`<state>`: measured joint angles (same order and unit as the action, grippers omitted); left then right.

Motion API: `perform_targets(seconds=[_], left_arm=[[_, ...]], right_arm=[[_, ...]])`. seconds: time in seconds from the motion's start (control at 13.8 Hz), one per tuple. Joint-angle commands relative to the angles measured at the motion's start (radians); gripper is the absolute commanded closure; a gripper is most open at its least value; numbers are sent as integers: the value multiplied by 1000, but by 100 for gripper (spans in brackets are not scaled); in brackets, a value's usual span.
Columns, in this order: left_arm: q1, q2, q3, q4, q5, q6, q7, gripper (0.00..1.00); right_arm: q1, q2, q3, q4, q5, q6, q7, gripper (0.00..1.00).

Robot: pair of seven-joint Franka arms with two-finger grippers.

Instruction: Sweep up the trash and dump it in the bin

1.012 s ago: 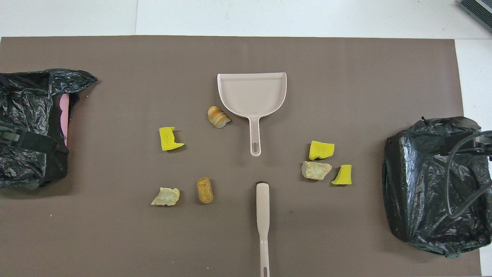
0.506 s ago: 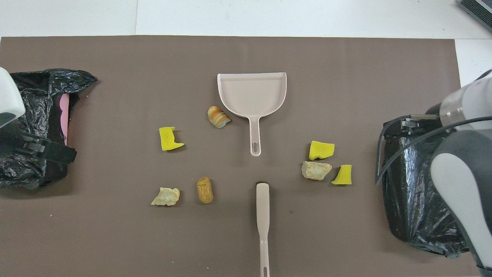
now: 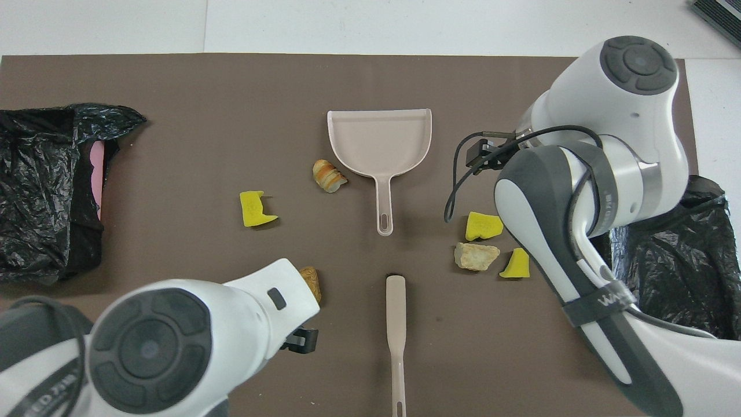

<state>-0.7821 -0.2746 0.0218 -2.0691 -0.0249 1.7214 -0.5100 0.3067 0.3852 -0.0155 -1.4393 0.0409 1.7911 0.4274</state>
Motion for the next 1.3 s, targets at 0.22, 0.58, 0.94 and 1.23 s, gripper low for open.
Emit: perform_targets(seconds=[0.22, 0.58, 0.94, 1.23], left_arm=[[-231, -57, 18, -222, -32, 217, -174, 0], [-388, 170, 20, -243, -32, 534, -465, 0], [-402, 371, 20, -191, -33, 653, -529, 0], [-388, 339, 21, -181, -33, 590, -524, 0]], right_arm=[[120, 225, 3, 212, 8, 48, 60, 0], [178, 231, 8, 149, 13, 63, -7, 0], [192, 186, 15, 10, 25, 151, -136, 0], [189, 179, 19, -7, 37, 157, -153, 21]])
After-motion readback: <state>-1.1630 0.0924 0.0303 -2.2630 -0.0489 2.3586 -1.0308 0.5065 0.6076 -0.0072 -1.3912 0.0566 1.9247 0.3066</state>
